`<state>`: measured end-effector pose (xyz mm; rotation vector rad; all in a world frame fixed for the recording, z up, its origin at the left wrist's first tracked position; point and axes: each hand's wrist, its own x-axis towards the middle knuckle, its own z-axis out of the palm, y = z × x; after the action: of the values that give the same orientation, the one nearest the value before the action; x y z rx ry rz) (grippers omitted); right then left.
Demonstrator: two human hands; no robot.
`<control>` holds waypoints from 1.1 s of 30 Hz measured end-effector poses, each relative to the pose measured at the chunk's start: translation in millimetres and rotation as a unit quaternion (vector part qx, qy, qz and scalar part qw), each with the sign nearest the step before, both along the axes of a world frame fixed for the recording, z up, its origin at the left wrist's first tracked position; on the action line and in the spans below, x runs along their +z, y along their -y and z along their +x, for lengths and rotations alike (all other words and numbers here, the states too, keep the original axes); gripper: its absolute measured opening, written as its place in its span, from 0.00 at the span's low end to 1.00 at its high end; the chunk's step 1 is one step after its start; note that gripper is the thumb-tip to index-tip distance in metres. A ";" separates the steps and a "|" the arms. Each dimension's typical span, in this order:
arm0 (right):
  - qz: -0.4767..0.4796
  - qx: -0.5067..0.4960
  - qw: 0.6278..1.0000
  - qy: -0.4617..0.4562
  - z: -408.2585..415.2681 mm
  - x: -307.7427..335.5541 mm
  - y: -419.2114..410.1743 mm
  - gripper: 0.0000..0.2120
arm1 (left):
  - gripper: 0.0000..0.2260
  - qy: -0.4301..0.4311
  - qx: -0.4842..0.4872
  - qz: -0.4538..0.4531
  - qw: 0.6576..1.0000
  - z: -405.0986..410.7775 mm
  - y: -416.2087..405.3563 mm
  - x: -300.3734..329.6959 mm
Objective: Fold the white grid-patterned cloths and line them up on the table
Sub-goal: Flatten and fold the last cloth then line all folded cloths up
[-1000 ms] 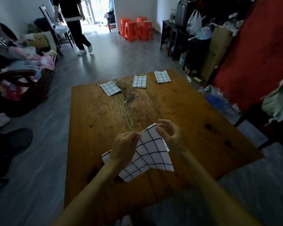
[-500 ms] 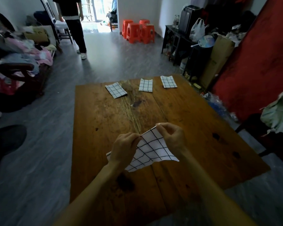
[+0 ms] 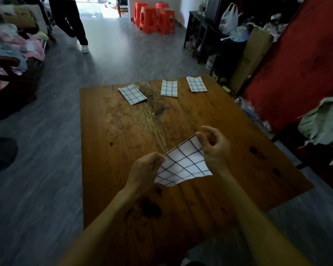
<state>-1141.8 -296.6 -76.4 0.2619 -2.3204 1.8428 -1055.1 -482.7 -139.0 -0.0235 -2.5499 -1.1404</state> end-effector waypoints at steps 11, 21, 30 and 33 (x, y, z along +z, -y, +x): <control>0.084 0.019 0.989 -0.119 -31.4 12.4 -10.9 0.13 | 0.17 0.146 0.076 -0.087 0.983 -17.2 -0.9 0.4; 0.156 0.177 0.964 -0.123 -37.9 6.1 -24.6 0.21 | 0.04 -0.062 0.021 0.046 0.997 -62.5 -45.8 64.0; 0.190 0.153 0.970 -0.015 -56.5 -8.7 -50.1 0.02 | 0.06 -0.049 0.047 0.055 0.996 -56.2 -22.8 63.7; 0.182 0.159 0.970 -0.012 -57.0 -6.4 -49.5 0.03 | 0.05 -0.066 0.022 0.015 0.997 -57.1 -20.1 64.4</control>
<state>-1198.8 -247.1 -82.8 0.7374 -2.7165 1.4986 -1112.2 -462.6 -74.7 -0.0354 -2.4059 -1.1216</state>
